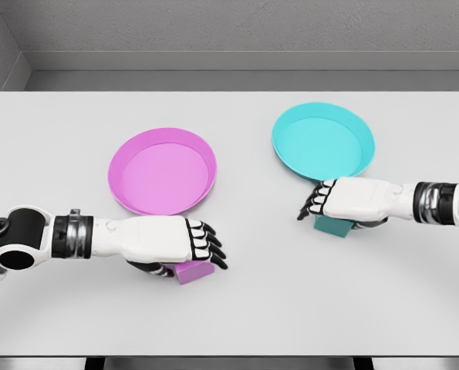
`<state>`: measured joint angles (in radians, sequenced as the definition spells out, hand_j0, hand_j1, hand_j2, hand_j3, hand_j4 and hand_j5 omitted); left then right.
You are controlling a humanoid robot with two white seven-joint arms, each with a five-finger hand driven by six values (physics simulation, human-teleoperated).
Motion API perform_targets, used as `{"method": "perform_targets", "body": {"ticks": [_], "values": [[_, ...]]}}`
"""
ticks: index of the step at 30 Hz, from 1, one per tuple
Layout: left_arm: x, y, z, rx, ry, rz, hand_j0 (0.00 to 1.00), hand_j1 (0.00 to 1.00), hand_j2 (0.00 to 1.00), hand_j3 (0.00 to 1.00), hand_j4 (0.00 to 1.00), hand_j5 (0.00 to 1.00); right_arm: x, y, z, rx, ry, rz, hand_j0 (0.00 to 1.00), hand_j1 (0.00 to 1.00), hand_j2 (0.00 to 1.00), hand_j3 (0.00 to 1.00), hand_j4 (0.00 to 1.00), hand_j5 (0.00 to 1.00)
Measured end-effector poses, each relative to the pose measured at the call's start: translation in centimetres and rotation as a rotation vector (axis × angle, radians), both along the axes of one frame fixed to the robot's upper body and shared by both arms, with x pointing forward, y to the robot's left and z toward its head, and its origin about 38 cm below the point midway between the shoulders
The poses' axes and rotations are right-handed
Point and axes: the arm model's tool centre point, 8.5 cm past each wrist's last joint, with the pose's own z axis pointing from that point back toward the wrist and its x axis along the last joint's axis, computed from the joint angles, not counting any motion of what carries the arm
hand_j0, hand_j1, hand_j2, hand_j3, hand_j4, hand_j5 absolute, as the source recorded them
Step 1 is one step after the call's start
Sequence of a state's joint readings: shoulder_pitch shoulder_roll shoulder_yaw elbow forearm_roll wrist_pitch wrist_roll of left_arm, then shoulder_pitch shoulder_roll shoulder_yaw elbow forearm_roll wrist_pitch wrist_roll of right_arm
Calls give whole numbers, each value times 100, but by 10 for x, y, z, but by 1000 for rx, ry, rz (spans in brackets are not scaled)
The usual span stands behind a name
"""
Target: Place the blocks in the corresponding plates according to their colors
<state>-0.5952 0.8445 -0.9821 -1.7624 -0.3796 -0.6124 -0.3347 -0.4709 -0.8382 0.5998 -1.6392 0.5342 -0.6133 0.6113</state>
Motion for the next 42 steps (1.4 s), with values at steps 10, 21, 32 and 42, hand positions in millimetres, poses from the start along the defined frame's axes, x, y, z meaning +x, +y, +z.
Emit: {"method": "perform_targets", "body": {"ticks": [10,21,32,42], "values": [[6,-1,9,6,-34,-3,32,32,32,32,32,32,11,-14,15,50,-14,-55,37,37,37,37,37,37],[32,-9,59,-51,-163,-1,30,30,30,30,30,30,59,-54,92,408,-79,-224,39,39,39,39,39,39],[96,43,95,-44,-247,226,31,31,31,31,31,31,94,-73,59,586,4,-395,100,100,100,100,100,100],[125,45,70,-5,-166,304,95,95,95,95,95,95,92,-118,57,603,-11,-515,100,100,100,100,100,100]]}}
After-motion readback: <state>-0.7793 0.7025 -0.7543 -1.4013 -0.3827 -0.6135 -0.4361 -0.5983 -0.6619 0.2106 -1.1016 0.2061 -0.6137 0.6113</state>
